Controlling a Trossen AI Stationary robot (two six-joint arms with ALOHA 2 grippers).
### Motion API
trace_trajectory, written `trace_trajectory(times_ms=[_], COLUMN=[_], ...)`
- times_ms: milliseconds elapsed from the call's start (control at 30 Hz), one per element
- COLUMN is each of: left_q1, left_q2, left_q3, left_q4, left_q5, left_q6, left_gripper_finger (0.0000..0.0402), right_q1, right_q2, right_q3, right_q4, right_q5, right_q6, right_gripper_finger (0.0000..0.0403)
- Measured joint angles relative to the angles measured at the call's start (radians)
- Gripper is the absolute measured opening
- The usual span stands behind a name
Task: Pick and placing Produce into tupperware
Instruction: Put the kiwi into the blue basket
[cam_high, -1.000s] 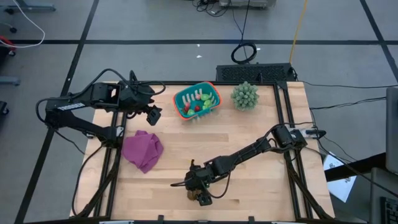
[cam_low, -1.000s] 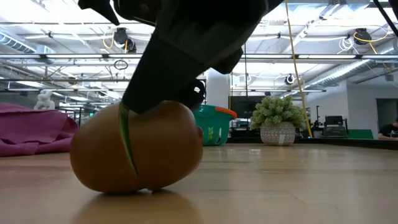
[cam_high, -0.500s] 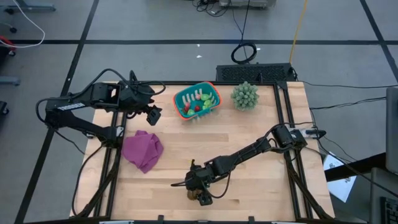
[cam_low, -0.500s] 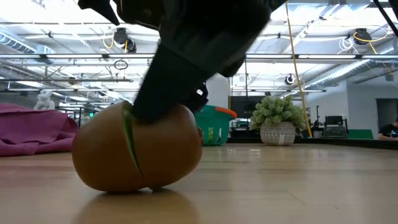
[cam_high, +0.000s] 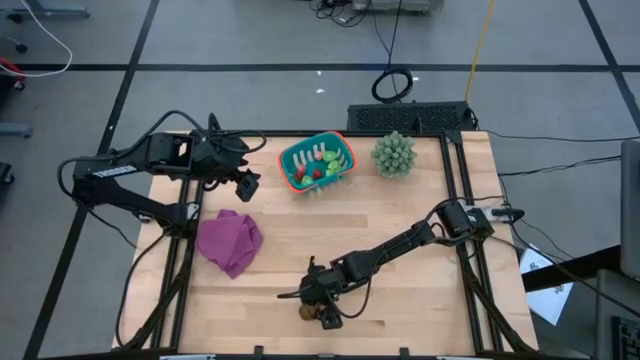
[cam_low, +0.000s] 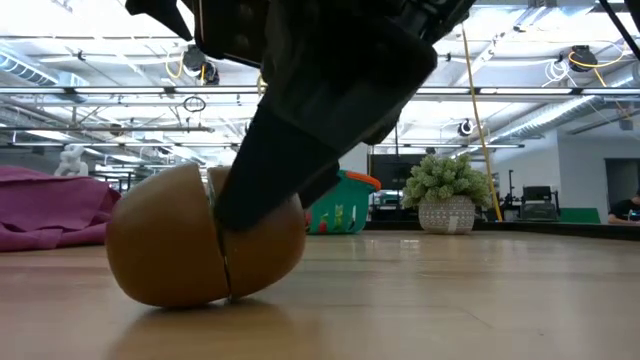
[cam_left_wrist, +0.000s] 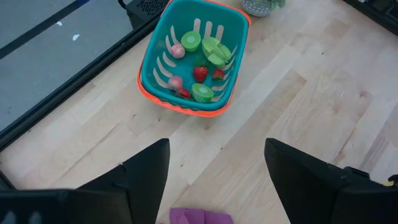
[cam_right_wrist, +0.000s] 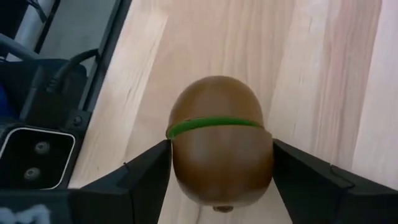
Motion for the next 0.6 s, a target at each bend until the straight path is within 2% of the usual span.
trace_trajectory(times_ms=[600], left_q1=[0.000], left_q2=[0.000], left_q3=[0.000], left_q4=[0.000], left_q5=[0.000], left_q6=[0.000], left_gripper_finger=[0.0269], right_q1=[0.000], right_q2=[0.000], right_q3=[0.001], right_q4=[-0.003], right_q5=[-0.001], right_q6=[-0.002], right_gripper_finger=[0.0250])
